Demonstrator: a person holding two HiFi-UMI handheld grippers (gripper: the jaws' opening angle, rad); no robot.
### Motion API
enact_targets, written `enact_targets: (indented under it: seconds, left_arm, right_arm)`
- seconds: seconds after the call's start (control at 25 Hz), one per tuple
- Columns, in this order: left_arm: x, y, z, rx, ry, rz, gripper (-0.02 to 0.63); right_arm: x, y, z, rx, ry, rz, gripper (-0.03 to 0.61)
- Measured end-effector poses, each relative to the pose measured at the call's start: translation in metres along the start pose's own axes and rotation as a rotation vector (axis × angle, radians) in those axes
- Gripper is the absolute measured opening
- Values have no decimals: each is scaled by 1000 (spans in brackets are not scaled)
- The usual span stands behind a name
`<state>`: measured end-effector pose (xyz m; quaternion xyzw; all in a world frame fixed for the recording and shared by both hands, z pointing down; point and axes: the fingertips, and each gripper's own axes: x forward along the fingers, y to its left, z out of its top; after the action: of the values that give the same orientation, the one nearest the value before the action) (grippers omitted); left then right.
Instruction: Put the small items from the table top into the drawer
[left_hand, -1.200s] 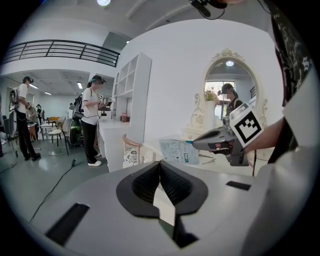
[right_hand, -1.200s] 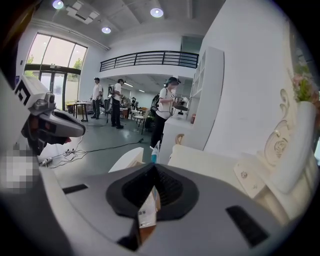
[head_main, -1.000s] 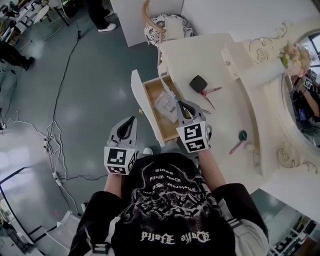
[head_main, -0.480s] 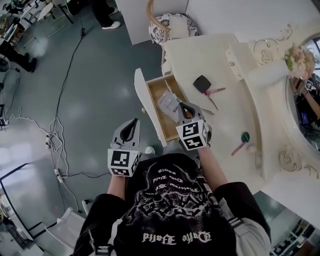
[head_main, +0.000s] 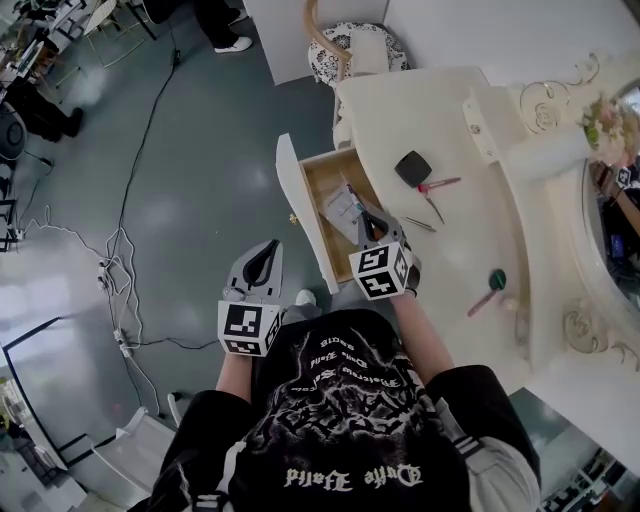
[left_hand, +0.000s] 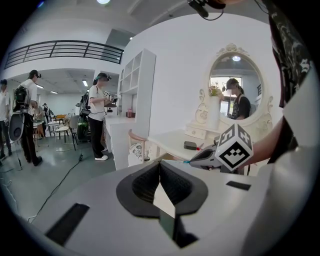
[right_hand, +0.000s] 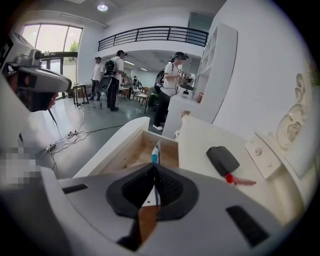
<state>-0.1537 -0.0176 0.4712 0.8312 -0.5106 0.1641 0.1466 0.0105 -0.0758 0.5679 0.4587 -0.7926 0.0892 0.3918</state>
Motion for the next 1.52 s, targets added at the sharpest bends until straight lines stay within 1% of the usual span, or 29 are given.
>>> enact_targets:
  seconds: [0.08,0.24,0.32,0.6,0.8,1.0,1.08,1.2,1.36,1.52]
  left_arm:
    - [-1,1,0,1,3,6,15]
    - [-1,-4,-5,-4,21,4,15]
    - [-1,-7,-10,-5,31,-1,15]
    - [1,-5,-9,-8,26,15,15]
    - [-1,-3,-11,-17,36,35,15]
    - [-4,0,-10,-24,36,53,15]
    - [-4,2,-8,-26,29,61,15]
    - [-6,5,-7,-26,28,71,15]
    - [-9,9,-9,-26,37,95,15]
    - [-8,13,-2,-23,24,104,15]
  right_arm:
    - [2,2,-1,-8,-1,0,11]
    - [8,6,-1,-91,8,3,12]
    - [11,8,-1,-111,20,8,12]
    - [24,4,6,-113,48,22,12]
    - [32,8,13,-137,60,65,14]
    - [41,8,18,-145,83,75,14]
    - [47,8,19,-164,109,93,14]
    - [52,8,24,-181,118,135,14]
    - [57,10,25,-191,150,167,16]
    - [60,15,23,-210,189,189,20]
